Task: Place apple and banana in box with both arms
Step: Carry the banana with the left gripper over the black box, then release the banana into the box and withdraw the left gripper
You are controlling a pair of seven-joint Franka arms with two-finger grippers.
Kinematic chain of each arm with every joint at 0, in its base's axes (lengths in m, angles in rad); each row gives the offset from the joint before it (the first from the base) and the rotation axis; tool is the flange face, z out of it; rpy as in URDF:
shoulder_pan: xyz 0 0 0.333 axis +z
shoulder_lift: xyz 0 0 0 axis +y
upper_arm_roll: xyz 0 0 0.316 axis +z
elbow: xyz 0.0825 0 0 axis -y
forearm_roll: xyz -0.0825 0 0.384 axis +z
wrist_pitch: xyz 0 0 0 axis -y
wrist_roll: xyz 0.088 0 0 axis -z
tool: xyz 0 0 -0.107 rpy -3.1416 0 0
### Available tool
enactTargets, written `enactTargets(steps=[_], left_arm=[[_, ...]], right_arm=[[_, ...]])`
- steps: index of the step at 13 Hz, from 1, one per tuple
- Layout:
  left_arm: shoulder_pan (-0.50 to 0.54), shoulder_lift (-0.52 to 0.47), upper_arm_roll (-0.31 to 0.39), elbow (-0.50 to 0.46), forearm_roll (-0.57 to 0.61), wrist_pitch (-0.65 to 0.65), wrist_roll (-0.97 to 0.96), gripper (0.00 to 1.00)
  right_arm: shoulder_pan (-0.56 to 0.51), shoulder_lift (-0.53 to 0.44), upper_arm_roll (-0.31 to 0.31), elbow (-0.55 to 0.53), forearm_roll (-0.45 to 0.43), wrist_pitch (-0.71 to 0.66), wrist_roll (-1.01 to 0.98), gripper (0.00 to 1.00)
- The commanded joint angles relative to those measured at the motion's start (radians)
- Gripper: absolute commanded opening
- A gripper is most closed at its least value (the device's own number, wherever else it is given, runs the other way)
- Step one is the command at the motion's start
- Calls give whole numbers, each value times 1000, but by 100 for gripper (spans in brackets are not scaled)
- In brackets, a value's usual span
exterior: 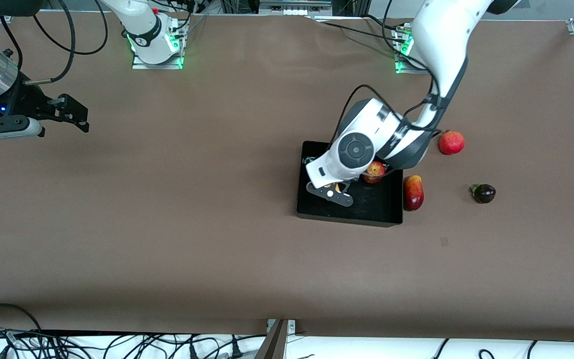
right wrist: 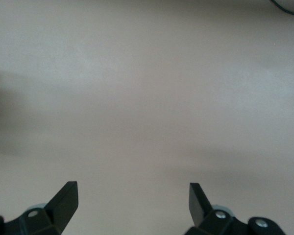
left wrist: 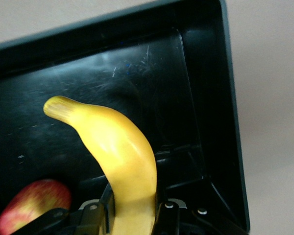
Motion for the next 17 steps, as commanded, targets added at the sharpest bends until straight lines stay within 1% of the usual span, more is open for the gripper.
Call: enactTargets(steps=[1,3,4,6,8,9,10,12,13,14,15,16,17], left_arm=[[-1,14,10,-10,-18,-2,-11,0],[-19,36,13,-10,-18,0,-11,0],[-12,30,16,-4,-18,-2,-5,99],[32,2,14,36,-31,-20,-4,100],[65,-51,31,90,-18,-90,-2,100],[106,-74,43,123,-16,-118,-2,100],[138,-99,45,156,-19,-165,-4,100],[232,-148,45,226,-9,-302,-1,100],[244,-180,48,249,20,-359,15,100],[226,-256,92,224,57,-359,50,100],[234,-306,131,201,45,-365,71,100],[234,-378,186,121,39,-353,112,100],[234,-459,233,7,27,-303,172,100]], right_arm=[[-8,5,7,21,-2,-17,2,100],[-8,5,7,21,-2,-19,2,100],[-8,5,7,21,-2,-17,2,100],[-8,5,7,21,-2,-17,2,100],[-7,5,10,21,0,-17,2,100],[-7,5,10,21,0,-17,2,100],[-7,5,10,21,0,-16,2,100],[-7,5,10,21,0,-16,2,100],[-7,5,12,21,0,-16,2,100],[-7,5,12,21,1,-16,2,100],[-7,4,12,21,1,-16,2,100],[-7,4,12,21,1,-16,2,100],[-7,5,12,21,1,-16,2,100]])
